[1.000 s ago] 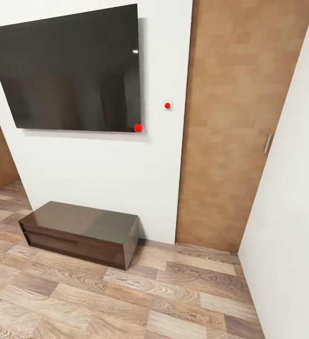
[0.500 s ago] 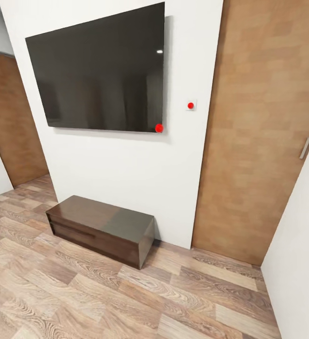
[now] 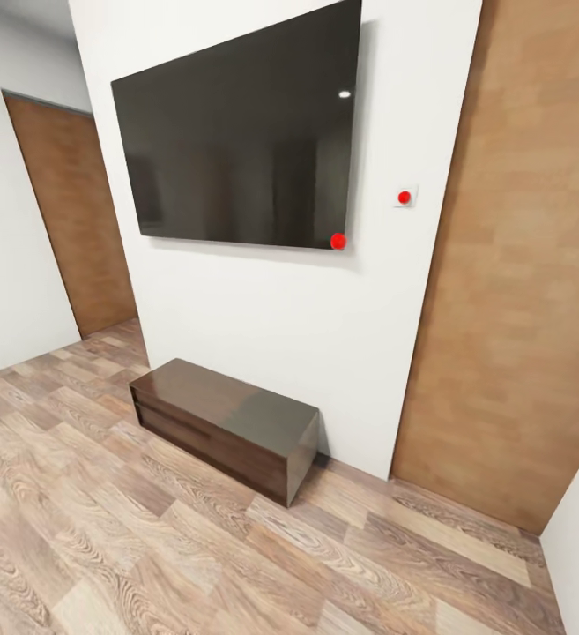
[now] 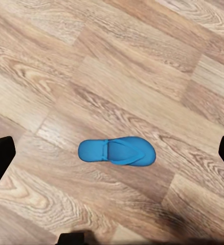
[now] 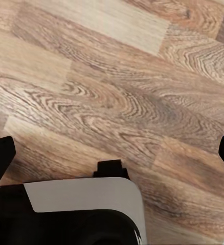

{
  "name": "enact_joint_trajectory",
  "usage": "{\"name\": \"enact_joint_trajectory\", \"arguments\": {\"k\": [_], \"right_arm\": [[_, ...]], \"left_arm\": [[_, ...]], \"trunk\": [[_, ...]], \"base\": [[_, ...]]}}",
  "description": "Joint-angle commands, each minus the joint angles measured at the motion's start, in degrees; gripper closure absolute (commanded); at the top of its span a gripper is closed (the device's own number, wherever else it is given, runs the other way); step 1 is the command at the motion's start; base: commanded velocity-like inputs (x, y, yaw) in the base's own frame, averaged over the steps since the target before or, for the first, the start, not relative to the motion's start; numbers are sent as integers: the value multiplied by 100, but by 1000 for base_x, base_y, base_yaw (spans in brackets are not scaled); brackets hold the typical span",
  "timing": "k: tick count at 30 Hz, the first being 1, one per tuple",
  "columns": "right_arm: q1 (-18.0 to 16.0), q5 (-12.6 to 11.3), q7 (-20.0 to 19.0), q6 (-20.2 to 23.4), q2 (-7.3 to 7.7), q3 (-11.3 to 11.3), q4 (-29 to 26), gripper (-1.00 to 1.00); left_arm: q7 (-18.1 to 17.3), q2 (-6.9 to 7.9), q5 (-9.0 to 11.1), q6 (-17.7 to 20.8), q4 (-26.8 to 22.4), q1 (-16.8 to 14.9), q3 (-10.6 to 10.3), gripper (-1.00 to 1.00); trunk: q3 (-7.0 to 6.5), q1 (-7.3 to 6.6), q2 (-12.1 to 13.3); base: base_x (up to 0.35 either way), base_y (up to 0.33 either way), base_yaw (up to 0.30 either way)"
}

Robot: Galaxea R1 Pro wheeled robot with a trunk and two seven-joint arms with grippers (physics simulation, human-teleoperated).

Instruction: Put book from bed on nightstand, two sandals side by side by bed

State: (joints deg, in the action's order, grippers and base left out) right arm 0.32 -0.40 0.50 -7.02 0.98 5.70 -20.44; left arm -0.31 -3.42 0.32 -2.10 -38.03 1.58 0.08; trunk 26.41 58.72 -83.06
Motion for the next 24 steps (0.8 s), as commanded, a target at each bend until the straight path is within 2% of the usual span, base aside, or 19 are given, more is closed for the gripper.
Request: {"name": "enact_joint_trajectory", "arguments": {"k": [1, 24], "right_arm": [[3, -4, 2, -10, -1, 10, -8, -100], [3, -4, 7, -10, -1, 10, -12, -100]], "left_arm": [[-4, -1, 3, -10, -3, 0, 1, -100], [-4, -1, 0, -15, -3, 2, 1, -100]], "trunk": [[3, 1, -2], [3, 1, -2]], "base": [[11, -12, 284], [46, -43, 284]]}}
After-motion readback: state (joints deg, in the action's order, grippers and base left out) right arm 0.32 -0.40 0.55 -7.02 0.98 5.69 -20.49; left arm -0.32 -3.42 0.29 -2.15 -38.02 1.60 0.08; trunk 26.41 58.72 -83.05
